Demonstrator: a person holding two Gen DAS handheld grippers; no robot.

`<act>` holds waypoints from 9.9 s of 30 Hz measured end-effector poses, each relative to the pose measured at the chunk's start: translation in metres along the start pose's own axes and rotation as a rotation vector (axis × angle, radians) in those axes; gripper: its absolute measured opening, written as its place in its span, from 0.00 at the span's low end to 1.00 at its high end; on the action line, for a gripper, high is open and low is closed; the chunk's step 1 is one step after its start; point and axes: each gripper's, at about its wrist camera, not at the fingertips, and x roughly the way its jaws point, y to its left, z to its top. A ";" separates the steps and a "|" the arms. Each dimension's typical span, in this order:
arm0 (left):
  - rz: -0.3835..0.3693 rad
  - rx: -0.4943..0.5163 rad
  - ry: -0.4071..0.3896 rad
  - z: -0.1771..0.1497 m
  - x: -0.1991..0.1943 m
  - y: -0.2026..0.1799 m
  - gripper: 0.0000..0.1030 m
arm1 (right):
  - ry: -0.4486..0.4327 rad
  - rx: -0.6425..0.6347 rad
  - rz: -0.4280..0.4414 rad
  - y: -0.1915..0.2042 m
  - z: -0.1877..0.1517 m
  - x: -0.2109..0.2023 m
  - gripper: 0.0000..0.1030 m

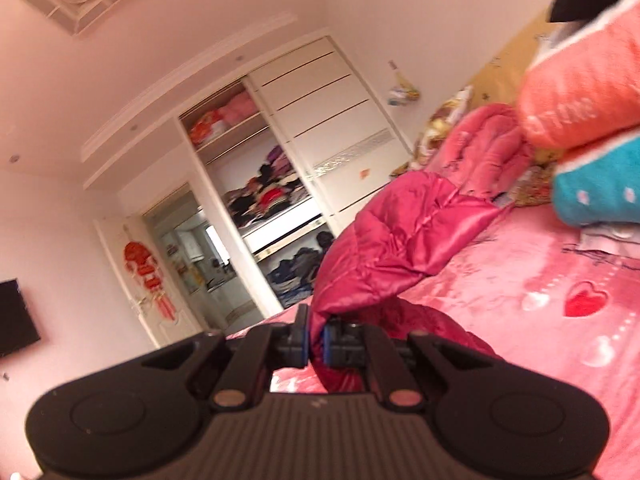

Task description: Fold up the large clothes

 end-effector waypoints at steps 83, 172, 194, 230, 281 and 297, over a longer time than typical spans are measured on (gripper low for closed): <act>0.277 0.253 0.021 0.094 0.233 -0.047 0.99 | 0.604 -0.336 -0.106 -0.024 -0.177 0.115 1.00; 0.084 0.073 0.299 -0.096 -0.061 0.011 0.90 | 1.139 0.098 -0.196 -0.067 -0.125 -0.158 0.41; -0.159 -0.035 0.008 -0.059 -0.122 -0.014 0.08 | 0.780 0.526 0.124 -0.067 -0.093 -0.210 0.05; -0.155 -0.448 -0.232 0.035 -0.074 0.021 0.09 | 0.457 0.980 0.184 -0.093 -0.061 -0.163 0.07; 0.143 0.321 -0.097 0.012 -0.009 -0.098 0.84 | 0.544 -0.267 0.118 0.078 -0.112 -0.028 0.93; 0.240 0.303 -0.077 0.022 0.038 -0.073 0.95 | 0.597 -0.214 -0.051 0.022 -0.165 0.030 0.97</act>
